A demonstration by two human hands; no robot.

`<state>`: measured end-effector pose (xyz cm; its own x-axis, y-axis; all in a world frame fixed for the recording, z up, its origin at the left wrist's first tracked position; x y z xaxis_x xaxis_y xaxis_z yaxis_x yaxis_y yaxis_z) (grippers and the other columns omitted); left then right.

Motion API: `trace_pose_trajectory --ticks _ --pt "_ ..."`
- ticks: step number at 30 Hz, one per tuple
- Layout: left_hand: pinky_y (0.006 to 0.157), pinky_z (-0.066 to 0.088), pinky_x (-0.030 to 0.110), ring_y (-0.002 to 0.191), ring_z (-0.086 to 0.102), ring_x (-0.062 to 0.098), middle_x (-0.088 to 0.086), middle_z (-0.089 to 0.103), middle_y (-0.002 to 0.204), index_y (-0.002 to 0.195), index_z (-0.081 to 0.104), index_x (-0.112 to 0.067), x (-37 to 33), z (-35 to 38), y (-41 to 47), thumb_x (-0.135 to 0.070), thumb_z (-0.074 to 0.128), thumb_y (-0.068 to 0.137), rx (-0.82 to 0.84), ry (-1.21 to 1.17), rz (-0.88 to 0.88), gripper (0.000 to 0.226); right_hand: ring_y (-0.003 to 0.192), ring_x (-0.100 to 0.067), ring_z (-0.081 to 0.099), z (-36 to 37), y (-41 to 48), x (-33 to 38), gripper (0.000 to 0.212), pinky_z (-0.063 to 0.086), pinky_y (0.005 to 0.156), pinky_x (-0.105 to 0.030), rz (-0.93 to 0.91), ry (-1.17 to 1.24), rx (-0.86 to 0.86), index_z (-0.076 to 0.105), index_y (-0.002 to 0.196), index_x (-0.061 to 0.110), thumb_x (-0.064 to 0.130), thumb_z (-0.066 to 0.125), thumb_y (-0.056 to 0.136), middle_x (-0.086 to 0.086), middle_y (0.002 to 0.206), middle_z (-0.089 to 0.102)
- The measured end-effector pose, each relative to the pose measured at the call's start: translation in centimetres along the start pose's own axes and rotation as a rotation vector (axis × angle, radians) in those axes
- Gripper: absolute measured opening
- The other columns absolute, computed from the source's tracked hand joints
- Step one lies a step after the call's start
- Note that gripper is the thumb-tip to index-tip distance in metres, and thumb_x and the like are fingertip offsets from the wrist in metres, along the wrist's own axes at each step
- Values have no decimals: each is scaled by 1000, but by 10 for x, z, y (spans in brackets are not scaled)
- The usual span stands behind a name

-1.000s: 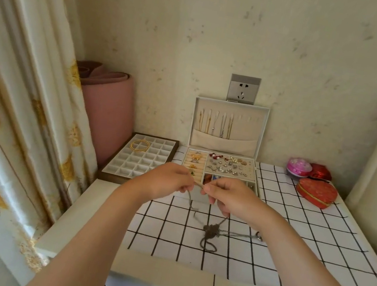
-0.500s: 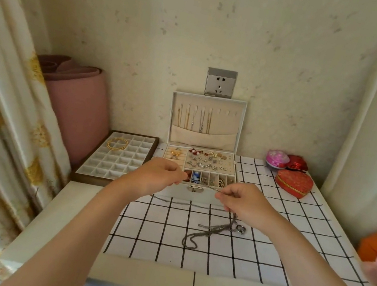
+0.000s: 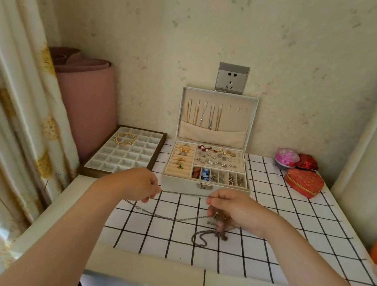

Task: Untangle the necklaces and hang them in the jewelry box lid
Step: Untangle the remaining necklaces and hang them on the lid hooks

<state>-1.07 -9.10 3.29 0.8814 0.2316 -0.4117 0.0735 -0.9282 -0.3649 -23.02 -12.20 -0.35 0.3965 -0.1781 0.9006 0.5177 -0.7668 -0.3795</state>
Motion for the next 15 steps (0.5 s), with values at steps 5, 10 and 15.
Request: trace_pose_trajectory --ticks 5,10,15 --pt "66 48 22 73 59 13 0 65 83 94 66 -11 36 -1 15 -22 50 99 47 187 -168 20 61 -11 53 8 12 1 26 46 60 -27 -2 -267 58 75 105 22 4 63 90 -10 84 68" --pt "67 55 28 65 58 19 6 62 76 94 70 -9 67 12 12 -10 57 90 113 166 -324 14 62 -1 59 13 19 5 23 45 59 -11 20 -542 -4 79 99 23 6 68 87 13 67 69" --pt "67 51 24 85 63 17 1 62 91 96 61 -14 38 2 9 -15 57 93 -36 411 -146 6 60 -4 61 22 22 19 19 46 57 -16 -51 -490 -7 79 95 23 8 71 87 -5 81 75"
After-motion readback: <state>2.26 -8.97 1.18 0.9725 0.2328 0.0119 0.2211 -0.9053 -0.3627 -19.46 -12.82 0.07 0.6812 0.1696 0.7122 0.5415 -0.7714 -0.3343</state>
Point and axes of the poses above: each hand's wrist, its own y-axis towards the middle knuckle, its own z-axis out of the palm, x = y × z, the point moved 9 cm from there along y, towards the middle knuckle
